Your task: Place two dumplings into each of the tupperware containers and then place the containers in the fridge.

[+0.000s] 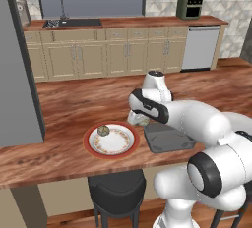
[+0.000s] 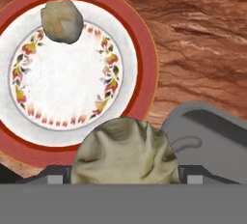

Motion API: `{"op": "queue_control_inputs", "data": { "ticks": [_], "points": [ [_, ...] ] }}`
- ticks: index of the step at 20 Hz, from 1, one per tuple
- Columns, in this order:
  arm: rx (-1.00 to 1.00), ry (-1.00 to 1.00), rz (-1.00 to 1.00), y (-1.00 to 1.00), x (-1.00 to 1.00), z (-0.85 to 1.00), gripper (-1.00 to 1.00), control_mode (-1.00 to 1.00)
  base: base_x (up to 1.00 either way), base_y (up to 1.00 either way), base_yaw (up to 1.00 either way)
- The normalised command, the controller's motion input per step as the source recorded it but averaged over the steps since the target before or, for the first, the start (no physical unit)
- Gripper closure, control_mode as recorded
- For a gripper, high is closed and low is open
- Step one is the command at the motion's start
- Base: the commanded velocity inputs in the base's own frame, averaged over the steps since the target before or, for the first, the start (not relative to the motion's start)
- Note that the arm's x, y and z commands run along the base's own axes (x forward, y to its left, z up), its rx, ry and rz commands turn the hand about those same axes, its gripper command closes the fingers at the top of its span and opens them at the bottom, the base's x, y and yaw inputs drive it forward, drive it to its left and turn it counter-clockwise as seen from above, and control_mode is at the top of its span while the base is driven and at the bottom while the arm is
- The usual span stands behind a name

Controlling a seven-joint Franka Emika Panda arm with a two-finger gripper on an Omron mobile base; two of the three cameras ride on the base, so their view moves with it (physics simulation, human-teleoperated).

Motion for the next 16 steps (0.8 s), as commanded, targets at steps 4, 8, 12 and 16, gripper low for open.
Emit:
{"op": "queue_control_inputs", "data": {
  "ticks": [4, 8, 12, 16],
  "points": [
    [-0.03, 0.11, -0.06, -0.56, -0.63, 0.0, 1.0, -1.0, 0.0, 0.0, 0.0],
    [-0.06, 0.09, -0.05, -0.34, -0.18, 0.0, 1.0, -1.0, 0.0, 0.0, 0.0],
    [-0.01, 0.01, 0.0, -0.31, 0.06, -0.02, 1.0, -1.0, 0.0, 0.0, 0.0],
    [0.0, 0.0, 0.0, -0.43, 0.03, -0.21, 1.0, -1.0, 0.0, 0.0, 0.0]
  ]
}}
